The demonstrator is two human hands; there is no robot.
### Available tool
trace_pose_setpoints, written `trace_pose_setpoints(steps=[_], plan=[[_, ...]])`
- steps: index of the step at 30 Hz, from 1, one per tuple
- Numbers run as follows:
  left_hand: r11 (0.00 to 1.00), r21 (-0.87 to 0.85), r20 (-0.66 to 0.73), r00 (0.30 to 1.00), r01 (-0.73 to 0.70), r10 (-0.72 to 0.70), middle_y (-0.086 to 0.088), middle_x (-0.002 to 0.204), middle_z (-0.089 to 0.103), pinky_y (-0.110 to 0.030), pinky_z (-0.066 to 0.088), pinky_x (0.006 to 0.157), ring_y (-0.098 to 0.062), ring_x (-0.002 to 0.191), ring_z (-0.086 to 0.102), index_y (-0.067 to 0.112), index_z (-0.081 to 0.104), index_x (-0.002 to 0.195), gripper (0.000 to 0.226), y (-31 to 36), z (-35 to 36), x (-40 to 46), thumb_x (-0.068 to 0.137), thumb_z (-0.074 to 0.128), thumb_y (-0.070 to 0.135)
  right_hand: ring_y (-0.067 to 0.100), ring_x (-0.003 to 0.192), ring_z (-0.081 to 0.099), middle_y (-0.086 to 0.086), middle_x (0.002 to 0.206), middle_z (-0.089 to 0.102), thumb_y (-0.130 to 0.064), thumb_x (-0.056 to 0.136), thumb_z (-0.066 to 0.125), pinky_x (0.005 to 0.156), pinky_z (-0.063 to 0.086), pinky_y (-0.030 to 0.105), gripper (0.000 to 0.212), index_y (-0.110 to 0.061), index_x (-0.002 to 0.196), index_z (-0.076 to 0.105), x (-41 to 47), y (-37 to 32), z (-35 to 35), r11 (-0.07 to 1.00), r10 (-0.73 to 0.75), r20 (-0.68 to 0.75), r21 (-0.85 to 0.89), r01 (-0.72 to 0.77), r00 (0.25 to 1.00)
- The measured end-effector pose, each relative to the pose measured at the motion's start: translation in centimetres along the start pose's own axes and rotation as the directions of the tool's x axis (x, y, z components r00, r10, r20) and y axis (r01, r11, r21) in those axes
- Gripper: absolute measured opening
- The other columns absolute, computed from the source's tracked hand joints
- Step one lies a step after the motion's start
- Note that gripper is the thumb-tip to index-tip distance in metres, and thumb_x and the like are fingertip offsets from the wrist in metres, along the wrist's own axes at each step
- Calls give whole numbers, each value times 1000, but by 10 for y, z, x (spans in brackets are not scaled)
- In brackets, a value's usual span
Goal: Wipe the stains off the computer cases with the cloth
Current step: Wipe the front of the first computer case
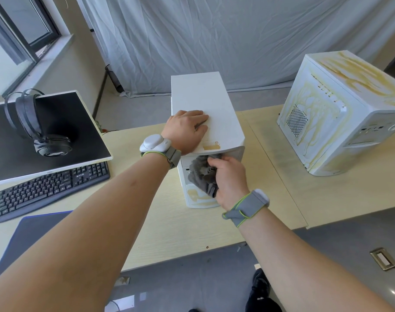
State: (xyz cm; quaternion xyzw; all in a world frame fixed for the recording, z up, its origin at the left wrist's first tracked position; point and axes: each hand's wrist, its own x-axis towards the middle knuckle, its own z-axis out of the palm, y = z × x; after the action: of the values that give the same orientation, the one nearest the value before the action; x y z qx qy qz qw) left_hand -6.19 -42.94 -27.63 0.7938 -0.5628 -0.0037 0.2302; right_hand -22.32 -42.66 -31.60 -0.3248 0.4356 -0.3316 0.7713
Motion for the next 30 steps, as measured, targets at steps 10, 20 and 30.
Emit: trace_pose_setpoints(steps=[10, 20, 30], plan=[[1000, -11, -11, 1000, -11, 11, 11, 136, 61, -38, 37, 107, -27, 127, 48, 28, 67, 128, 33, 4, -3, -4, 100, 50, 32, 41, 80, 72, 19, 84, 72, -17, 66, 74, 71, 57, 69, 9, -17, 73, 68, 36, -7, -55, 988, -144, -248, -88, 125, 958], [1000, -21, -25, 1000, -15, 14, 10, 127, 65, -39, 41, 101, -28, 119, 50, 25, 69, 122, 30, 3, -4, -3, 98, 50, 30, 31, 63, 57, 17, 75, 62, 2, 83, 62, 55, 47, 36, 12, 7, 73, 59, 52, 18, -80, 976, 12, -312, -202, -79, 950], [1000, -16, -32, 999, -13, 13, 4, 119, 65, -36, 39, 95, -27, 113, 50, 18, 68, 112, 27, -1, -2, -1, 97, 49, 31, 29, 52, 53, 21, 70, 62, 4, 91, 55, 47, 43, 27, 19, -2, 74, 55, 39, 23, -68, 978, 32, -311, -184, -94, 950]])
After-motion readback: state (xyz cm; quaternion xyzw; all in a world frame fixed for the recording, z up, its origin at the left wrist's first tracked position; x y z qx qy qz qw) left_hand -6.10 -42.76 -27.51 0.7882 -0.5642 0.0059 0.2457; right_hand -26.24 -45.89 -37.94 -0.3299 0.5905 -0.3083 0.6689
